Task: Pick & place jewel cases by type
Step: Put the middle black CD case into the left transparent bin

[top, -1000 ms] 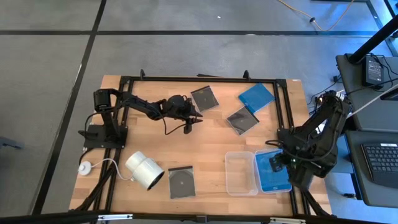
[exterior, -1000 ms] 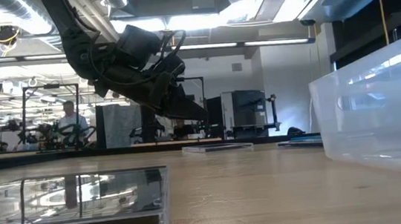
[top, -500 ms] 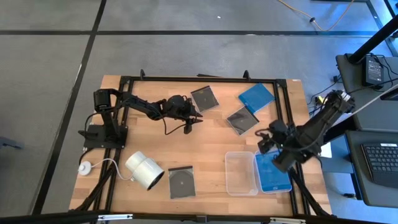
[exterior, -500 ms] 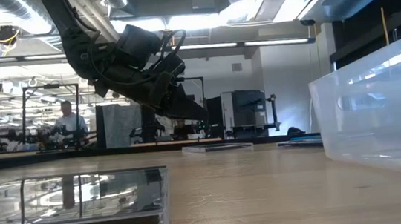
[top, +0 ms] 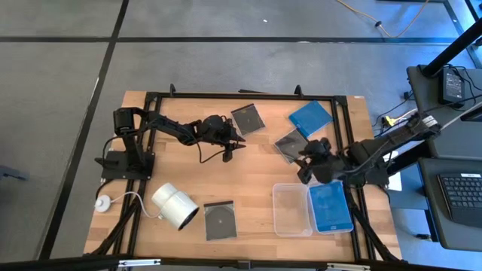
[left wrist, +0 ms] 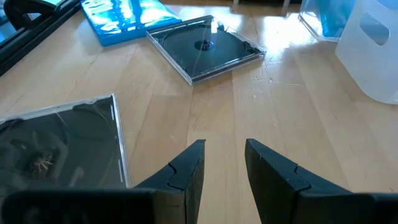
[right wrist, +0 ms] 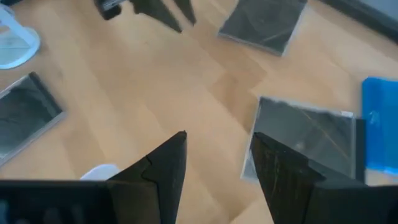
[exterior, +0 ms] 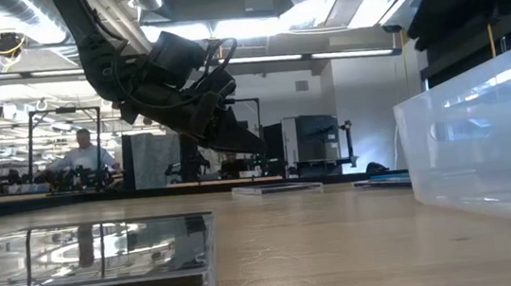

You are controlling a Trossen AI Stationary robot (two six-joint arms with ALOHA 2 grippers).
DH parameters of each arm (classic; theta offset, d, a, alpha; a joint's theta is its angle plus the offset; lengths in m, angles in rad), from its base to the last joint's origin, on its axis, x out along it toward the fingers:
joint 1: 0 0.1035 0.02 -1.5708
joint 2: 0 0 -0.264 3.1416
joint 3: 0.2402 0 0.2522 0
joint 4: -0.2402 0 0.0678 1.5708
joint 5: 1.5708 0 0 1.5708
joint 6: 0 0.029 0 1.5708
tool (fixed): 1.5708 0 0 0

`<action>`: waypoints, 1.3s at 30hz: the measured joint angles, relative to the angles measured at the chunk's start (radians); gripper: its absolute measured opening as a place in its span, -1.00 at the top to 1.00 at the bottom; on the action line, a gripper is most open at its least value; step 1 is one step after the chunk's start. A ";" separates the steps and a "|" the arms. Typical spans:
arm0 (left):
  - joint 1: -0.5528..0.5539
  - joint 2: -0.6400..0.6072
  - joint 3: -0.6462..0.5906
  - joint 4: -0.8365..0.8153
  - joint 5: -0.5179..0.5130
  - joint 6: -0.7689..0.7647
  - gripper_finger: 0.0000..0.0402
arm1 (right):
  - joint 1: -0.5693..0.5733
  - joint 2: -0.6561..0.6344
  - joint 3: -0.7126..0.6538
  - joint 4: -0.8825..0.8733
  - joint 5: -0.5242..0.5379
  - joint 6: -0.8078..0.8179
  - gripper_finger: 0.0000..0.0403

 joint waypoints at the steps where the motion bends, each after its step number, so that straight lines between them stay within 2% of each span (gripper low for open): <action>1: 0.000 0.000 0.000 0.000 0.000 0.000 0.43 | -0.026 -0.010 -0.010 0.013 -0.005 -0.028 0.08; 5: 0.000 0.000 0.000 0.000 0.000 0.000 0.43 | -0.143 -0.058 -0.050 0.064 -0.092 -0.153 0.08; 14: 0.000 0.000 0.000 0.000 0.000 0.000 0.43 | -0.435 -0.102 -0.224 0.510 -0.474 -0.555 0.08; 17: 0.000 0.000 0.000 0.000 0.000 0.000 0.43 | -0.519 -0.102 -0.281 0.611 -0.593 -0.635 0.08; 20: 0.000 0.000 0.000 0.000 0.000 0.000 0.43 | -0.595 -0.105 -0.324 0.665 -0.669 -0.681 0.08; 23: 0.000 0.000 0.000 0.000 0.000 0.000 0.43 | -0.661 -0.105 -0.358 0.676 -0.703 -0.704 0.08; 31: 0.000 0.000 0.000 -0.001 0.000 0.000 0.43 | -0.791 -0.105 -0.437 0.643 -0.707 -0.760 0.08; 39: 0.000 0.000 0.000 -0.001 0.000 0.000 0.43 | -0.897 -0.105 -0.438 0.402 -0.707 -0.628 0.08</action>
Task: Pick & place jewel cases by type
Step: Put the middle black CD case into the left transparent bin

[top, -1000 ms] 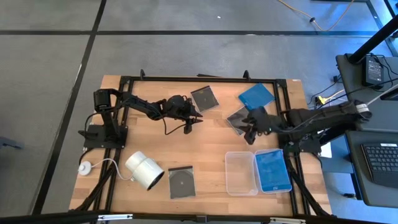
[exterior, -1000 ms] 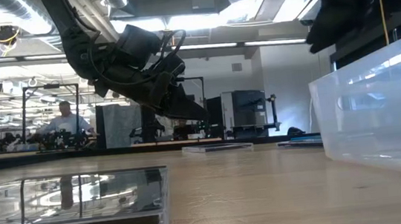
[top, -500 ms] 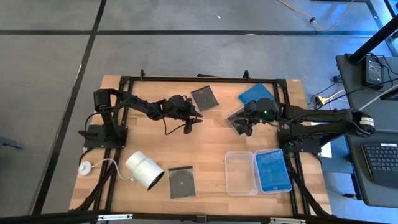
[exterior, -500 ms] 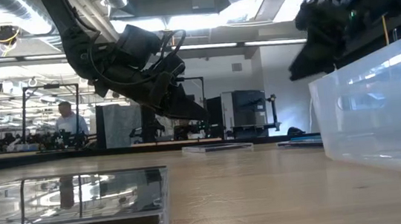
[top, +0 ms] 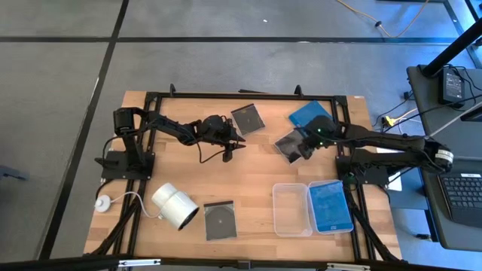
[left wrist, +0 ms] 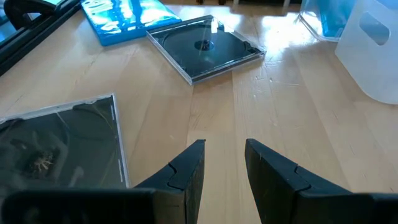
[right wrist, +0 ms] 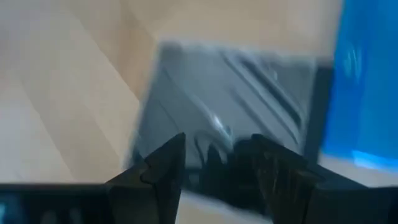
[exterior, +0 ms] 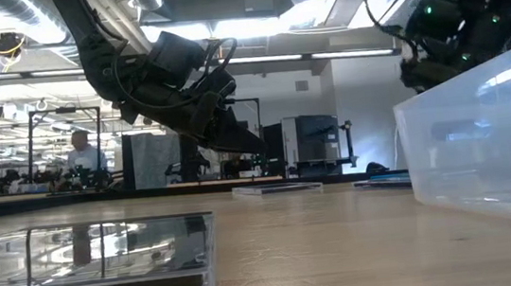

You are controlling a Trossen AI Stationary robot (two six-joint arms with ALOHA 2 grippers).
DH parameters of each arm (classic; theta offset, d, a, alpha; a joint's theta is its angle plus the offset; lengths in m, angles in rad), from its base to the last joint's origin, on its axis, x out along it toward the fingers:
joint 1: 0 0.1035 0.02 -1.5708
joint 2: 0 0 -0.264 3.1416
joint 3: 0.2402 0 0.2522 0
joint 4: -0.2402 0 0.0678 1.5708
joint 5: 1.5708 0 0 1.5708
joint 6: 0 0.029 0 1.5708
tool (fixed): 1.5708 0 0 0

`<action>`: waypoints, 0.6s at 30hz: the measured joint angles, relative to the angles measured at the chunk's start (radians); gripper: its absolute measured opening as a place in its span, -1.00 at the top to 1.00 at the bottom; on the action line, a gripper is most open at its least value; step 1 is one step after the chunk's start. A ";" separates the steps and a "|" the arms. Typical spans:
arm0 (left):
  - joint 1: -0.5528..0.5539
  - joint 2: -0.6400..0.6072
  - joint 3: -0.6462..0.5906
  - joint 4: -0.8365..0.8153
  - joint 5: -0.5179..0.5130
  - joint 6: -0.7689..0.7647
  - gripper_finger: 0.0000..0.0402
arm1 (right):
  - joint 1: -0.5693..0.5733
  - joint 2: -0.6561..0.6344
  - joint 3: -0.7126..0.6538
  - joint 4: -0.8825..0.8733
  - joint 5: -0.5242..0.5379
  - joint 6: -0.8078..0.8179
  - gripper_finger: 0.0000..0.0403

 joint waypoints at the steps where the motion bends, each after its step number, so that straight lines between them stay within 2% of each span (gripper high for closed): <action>1: 0.000 0.000 0.000 0.000 0.000 0.000 0.43 | -0.007 0.000 0.000 -0.036 0.000 0.000 0.08; 6: 0.000 0.000 0.000 0.000 0.000 0.000 0.43 | -0.022 0.001 0.009 -0.170 0.020 -0.001 0.08; 9: 0.000 0.000 0.000 0.000 0.000 0.000 0.43 | -0.022 0.001 0.035 -0.179 0.042 -0.003 0.08; 18: 0.000 0.000 0.000 0.001 0.000 0.000 0.43 | -0.022 0.013 0.203 -0.287 0.072 -0.053 0.08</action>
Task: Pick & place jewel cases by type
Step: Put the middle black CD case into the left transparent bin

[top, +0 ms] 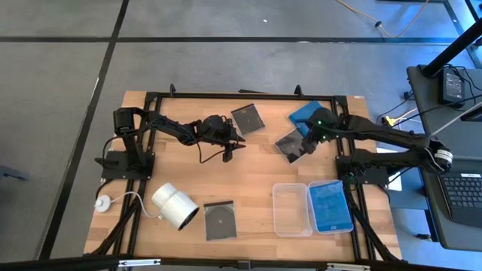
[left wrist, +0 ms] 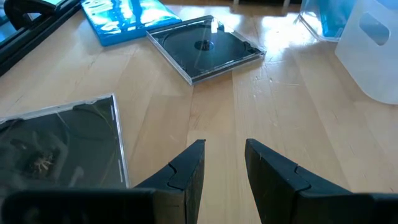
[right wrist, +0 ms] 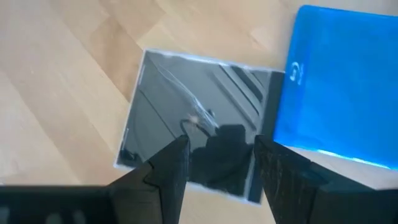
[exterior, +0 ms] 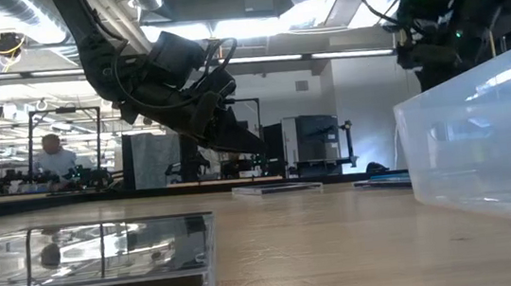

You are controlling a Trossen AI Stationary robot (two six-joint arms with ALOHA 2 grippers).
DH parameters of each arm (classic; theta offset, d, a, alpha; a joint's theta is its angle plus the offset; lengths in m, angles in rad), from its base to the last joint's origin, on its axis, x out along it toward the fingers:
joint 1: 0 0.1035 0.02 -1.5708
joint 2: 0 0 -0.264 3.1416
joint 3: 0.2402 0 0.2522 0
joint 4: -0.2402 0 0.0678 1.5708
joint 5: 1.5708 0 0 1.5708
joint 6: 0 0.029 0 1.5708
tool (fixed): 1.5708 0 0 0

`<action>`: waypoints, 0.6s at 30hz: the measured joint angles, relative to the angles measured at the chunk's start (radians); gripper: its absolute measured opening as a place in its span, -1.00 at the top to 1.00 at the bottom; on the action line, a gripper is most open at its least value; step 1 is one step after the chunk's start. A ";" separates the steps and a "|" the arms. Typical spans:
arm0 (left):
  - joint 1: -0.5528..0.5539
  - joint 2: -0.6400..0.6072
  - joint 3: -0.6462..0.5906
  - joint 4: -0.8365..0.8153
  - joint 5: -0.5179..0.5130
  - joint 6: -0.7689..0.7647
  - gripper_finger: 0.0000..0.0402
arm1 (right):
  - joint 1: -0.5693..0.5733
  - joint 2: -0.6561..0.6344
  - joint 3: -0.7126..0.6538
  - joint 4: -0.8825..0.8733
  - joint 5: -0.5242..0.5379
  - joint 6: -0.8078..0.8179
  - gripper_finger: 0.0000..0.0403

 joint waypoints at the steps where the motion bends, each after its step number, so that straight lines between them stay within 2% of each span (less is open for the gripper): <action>1: 0.000 0.000 0.000 0.001 0.000 0.000 0.43 | 0.000 0.007 0.018 -0.028 0.000 -0.005 0.08; 9: 0.000 0.000 0.000 0.001 0.012 -0.073 0.43 | 0.000 0.156 0.150 -0.328 0.042 -0.036 0.08; 18: -0.015 0.000 0.000 0.001 0.015 -0.070 0.43 | 0.000 0.380 0.146 -0.279 0.042 -0.218 0.08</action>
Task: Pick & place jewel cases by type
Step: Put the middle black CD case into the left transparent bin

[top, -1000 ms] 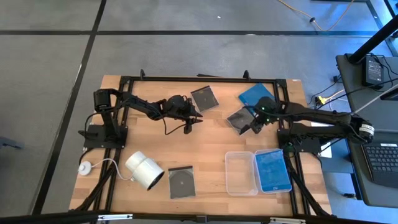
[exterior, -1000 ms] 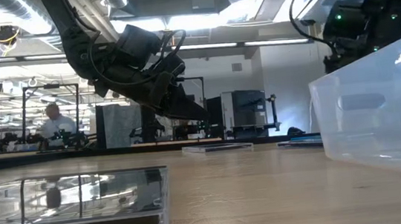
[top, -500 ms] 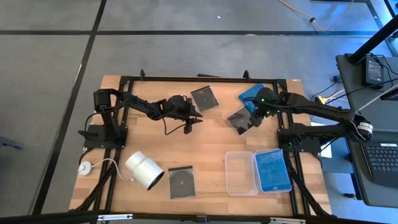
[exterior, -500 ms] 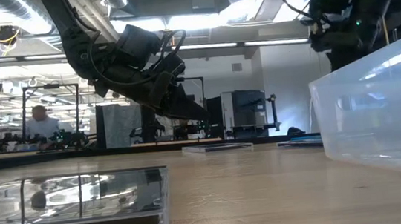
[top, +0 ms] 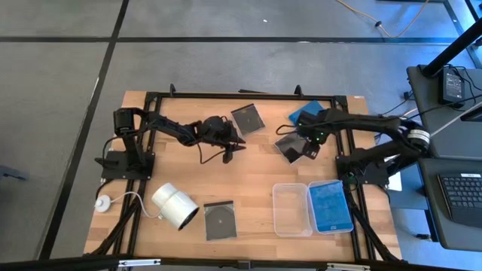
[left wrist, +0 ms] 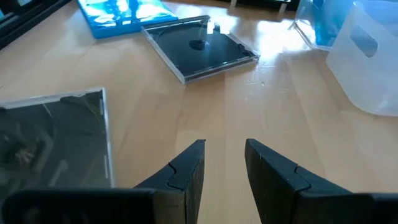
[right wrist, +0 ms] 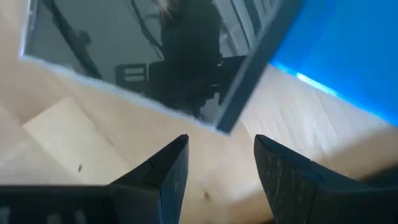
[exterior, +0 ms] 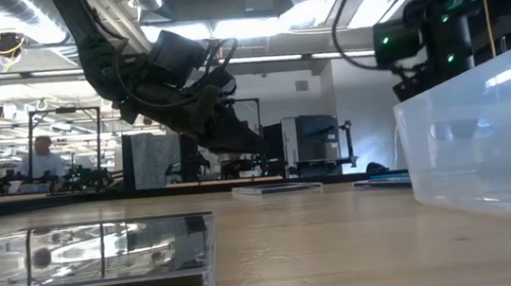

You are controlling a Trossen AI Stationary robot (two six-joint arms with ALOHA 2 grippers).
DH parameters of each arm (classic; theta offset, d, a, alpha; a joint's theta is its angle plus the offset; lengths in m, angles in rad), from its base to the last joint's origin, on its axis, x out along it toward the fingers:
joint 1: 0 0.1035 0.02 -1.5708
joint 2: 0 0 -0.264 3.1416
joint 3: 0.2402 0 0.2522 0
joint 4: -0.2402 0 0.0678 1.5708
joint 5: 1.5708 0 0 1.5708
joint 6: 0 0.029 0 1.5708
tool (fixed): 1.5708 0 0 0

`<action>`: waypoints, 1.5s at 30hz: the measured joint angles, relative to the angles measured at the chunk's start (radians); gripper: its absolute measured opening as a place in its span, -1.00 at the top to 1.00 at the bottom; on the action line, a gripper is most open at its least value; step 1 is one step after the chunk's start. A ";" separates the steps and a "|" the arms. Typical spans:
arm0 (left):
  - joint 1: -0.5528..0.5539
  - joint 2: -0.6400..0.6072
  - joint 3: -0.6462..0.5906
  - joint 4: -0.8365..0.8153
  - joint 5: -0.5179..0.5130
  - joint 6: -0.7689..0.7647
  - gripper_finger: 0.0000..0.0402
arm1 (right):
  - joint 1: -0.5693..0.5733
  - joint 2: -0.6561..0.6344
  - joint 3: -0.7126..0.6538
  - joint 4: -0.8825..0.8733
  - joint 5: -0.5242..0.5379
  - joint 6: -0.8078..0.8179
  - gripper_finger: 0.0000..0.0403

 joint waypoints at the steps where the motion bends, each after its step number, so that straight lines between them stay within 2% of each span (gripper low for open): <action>1: -0.003 0.000 0.000 0.000 0.000 0.003 0.43 | 0.000 0.022 0.000 0.022 0.000 -0.018 0.08; 14: -0.020 0.000 0.000 -0.001 0.000 0.010 0.43 | 0.018 0.191 0.008 0.203 0.000 -0.105 0.08; 23: -0.020 0.000 0.000 -0.002 -0.001 0.010 0.43 | 0.099 0.221 0.011 0.360 0.003 -0.099 0.08; 29: -0.020 0.000 0.000 -0.002 -0.001 0.010 0.43 | 0.150 0.238 0.009 0.518 -0.043 -0.093 0.08; 37: -0.020 0.000 0.000 -0.008 -0.001 0.010 0.43 | 0.214 0.323 0.013 0.665 -0.057 -0.076 0.08; 45: -0.020 0.000 0.000 -0.064 -0.001 0.027 0.43 | 0.251 0.305 0.015 0.727 -0.108 -0.039 0.08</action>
